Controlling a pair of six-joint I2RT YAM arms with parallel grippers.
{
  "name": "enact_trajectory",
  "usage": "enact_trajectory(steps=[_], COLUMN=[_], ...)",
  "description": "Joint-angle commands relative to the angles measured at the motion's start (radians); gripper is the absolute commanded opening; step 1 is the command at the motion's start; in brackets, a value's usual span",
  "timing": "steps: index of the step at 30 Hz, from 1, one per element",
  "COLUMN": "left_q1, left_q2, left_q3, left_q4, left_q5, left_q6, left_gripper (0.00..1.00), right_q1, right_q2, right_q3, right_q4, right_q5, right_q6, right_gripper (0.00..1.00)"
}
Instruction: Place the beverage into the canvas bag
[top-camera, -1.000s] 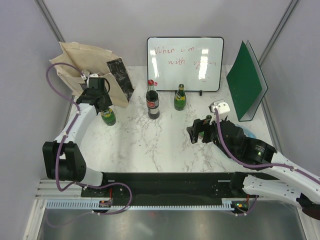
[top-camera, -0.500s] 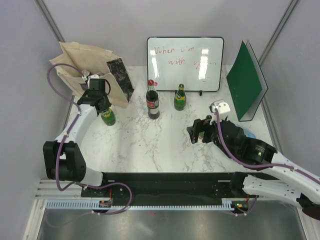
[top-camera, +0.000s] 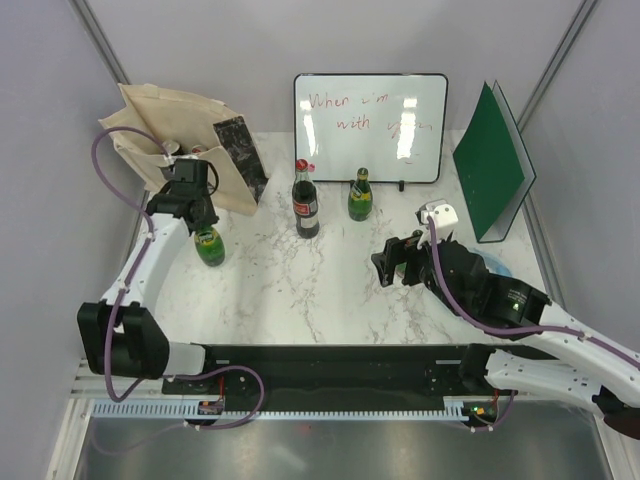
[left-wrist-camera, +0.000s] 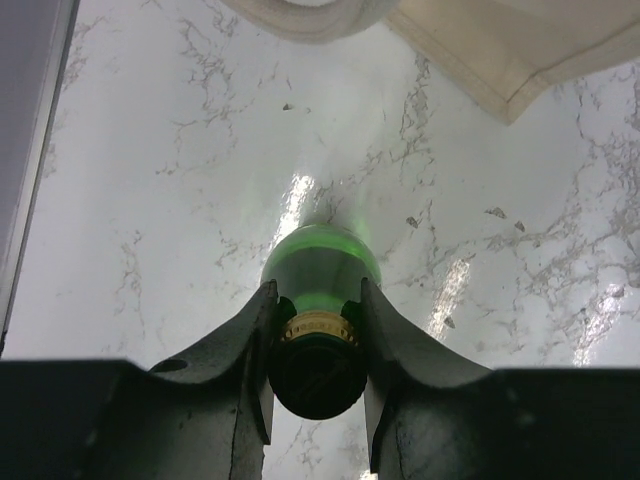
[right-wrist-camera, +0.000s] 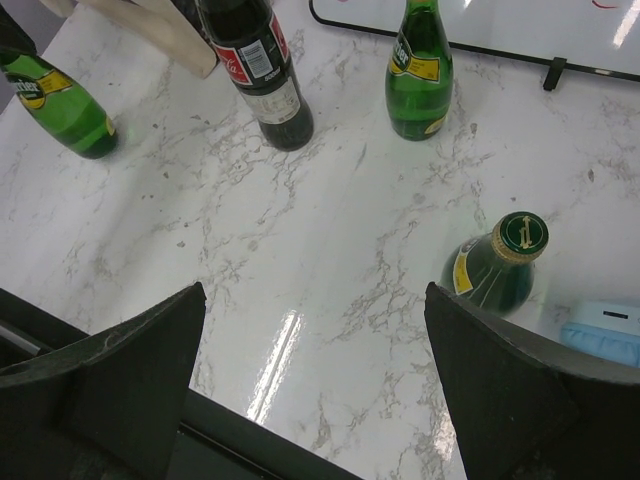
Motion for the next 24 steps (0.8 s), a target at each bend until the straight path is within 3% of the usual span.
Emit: enact_trajectory(steps=[1,14,24], left_q1=[-0.005,-0.003,-0.005], left_q2=[-0.135,-0.154,0.055], left_q3=[0.148,0.551,1.014], left_q4=[-0.043,-0.228,-0.235], left_q5=[-0.024,-0.061,-0.095], left_q6=[0.054,0.098,0.192], left_gripper=[0.02,0.02,0.02], right_q1=[-0.003,-0.002,-0.003], right_q2=[0.018,0.021,0.029], right_q3=[-0.001,0.002,0.022], right_q4=[0.048,0.054,0.048], right_q5=[-0.019,-0.027,-0.013], right_q6=[0.016,0.012,-0.011], right_gripper=[0.98,0.98,0.98])
